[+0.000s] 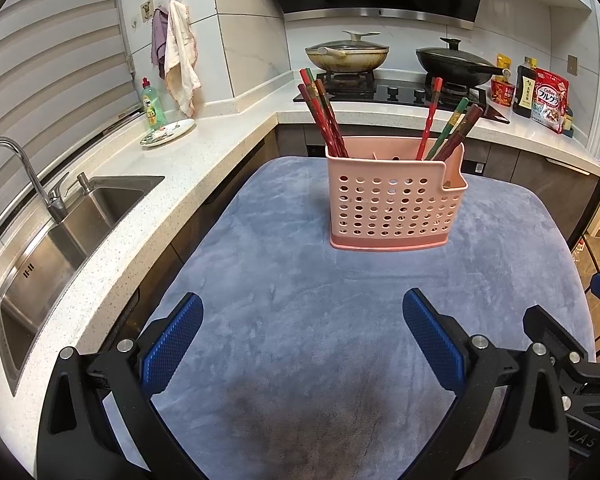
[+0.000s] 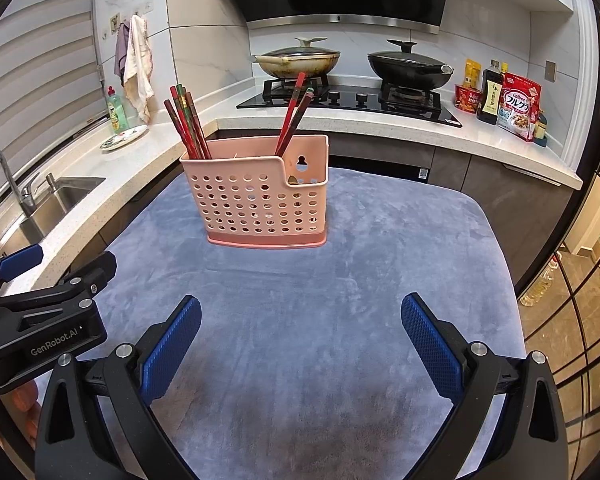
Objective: Organize utensils
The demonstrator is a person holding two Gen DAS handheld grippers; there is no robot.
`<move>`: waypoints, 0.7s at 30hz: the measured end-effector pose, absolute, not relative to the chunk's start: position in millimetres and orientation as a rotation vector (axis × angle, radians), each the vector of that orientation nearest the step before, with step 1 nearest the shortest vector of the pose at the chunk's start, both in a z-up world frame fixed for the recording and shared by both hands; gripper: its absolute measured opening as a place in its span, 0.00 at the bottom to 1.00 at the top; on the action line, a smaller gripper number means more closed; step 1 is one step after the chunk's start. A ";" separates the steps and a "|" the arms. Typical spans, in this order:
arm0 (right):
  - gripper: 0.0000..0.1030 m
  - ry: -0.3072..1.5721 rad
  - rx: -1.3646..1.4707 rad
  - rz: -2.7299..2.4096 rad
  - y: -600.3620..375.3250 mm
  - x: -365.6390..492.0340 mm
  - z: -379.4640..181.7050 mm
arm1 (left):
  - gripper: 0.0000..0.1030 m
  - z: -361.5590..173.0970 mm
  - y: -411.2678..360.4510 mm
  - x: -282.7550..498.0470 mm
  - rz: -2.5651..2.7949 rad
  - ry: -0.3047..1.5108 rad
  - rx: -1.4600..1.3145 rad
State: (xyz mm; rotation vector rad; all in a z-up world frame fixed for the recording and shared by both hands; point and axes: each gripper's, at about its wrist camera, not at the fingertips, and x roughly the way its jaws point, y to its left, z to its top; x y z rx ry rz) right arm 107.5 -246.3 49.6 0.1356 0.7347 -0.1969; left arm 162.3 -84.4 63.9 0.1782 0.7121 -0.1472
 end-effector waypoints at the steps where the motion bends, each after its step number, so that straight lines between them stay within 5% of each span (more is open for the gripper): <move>1: 0.94 0.735 0.135 -0.197 -246.1 107.3 49.7 | 0.93 63.9 -84.2 162.5 -0.147 0.713 0.178; 21: 0.94 0.734 0.131 -0.196 -245.2 109.0 51.0 | 0.93 63.1 -83.4 163.7 -0.151 0.714 0.183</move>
